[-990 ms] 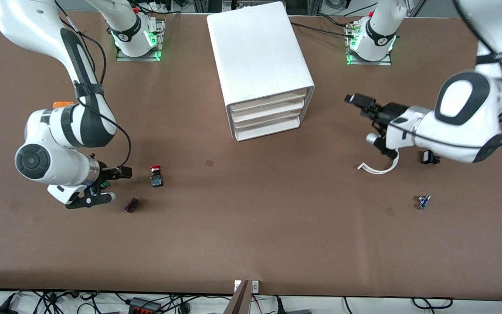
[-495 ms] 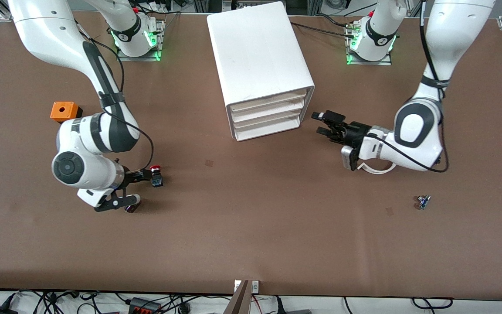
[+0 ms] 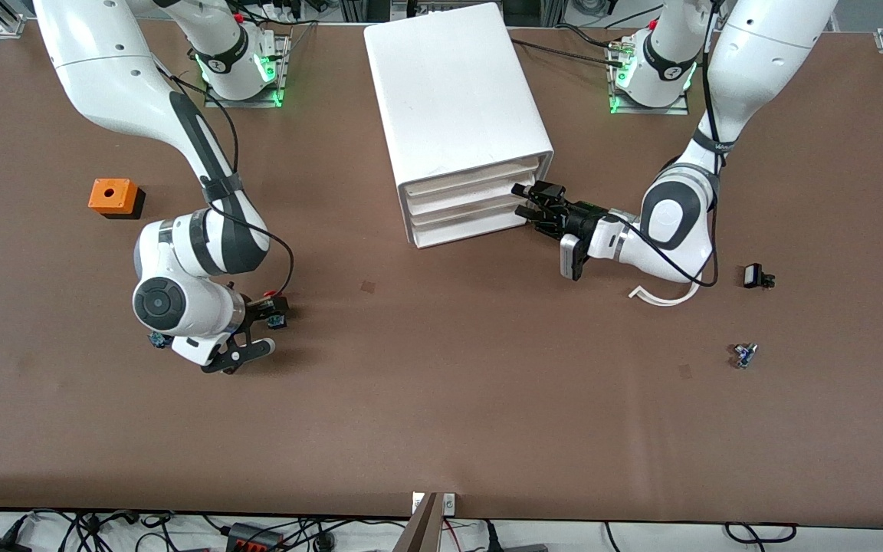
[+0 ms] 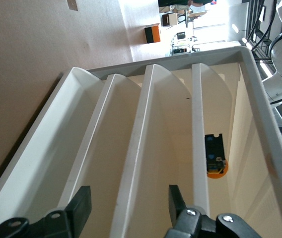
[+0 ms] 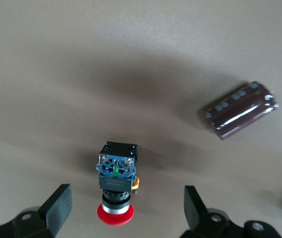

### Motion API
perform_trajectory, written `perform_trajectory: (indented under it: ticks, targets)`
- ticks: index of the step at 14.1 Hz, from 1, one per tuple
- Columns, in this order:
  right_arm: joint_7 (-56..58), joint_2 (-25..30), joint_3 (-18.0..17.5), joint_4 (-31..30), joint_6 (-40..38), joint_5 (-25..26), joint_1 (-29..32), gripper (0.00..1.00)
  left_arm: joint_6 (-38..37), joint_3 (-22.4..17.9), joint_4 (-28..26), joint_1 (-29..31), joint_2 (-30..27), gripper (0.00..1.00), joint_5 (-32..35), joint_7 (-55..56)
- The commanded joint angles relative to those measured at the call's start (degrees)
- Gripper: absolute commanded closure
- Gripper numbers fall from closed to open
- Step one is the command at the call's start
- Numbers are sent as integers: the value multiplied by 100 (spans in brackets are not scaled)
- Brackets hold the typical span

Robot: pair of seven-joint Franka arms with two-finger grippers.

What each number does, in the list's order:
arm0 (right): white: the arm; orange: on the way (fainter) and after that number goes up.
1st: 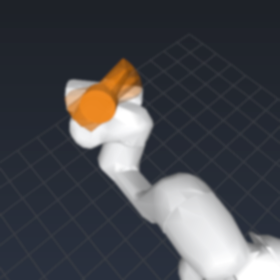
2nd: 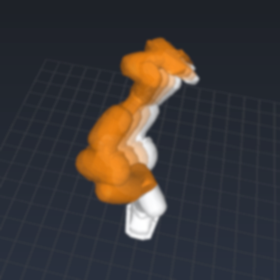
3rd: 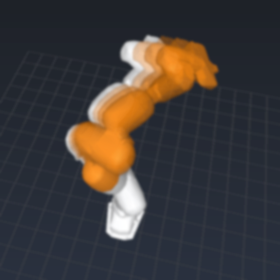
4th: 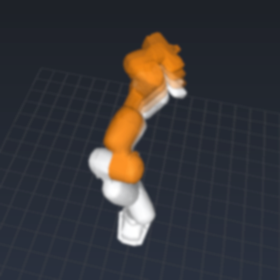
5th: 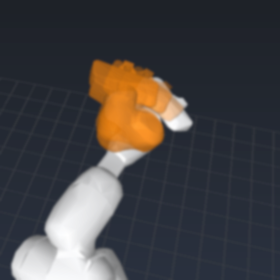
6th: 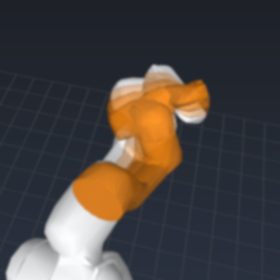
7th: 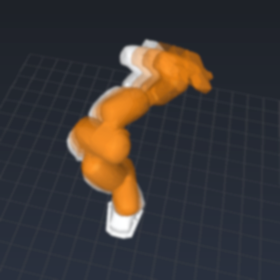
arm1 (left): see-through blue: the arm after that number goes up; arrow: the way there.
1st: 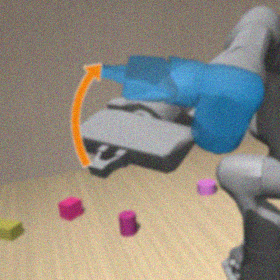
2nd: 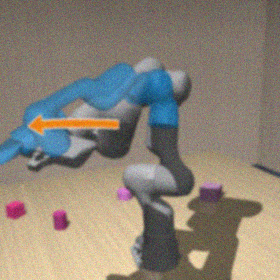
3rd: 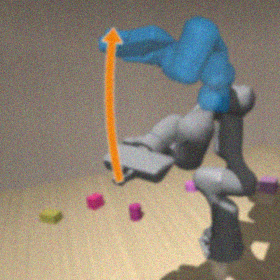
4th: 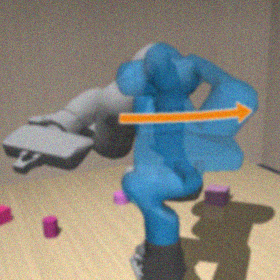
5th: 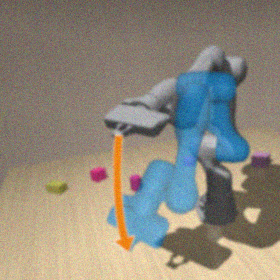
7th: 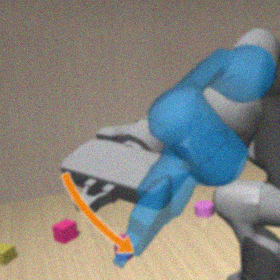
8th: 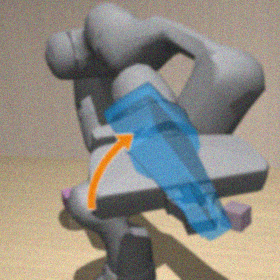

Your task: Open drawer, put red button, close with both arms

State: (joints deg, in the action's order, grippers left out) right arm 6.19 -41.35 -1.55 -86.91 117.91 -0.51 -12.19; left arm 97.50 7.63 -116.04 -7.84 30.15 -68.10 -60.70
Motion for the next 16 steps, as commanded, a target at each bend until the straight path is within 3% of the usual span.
perform_trajectory:
  ticks: [1,6,8,9,13,16]
  targets:
    - [110,-136,-30,86,-40,-89,-63,0,32,28,-243,-85,-18,35,-212,-346]
    - [57,-321,-30,69,-40,-98,-134,0,14,28,-340,-209,166,60,-247,-829]
    - [57,-330,-30,16,-57,-98,-134,0,14,28,-332,-244,166,74,-256,-821]
    - [84,-330,-30,16,-75,-98,-134,0,14,20,-288,-227,175,88,-256,-812]
    - [128,-321,-21,42,-49,-98,-90,21,14,-33,316,-104,420,92,-274,-505]
    - [136,-321,-21,42,-66,-89,-99,23,14,-68,1010,133,911,92,-248,-408]
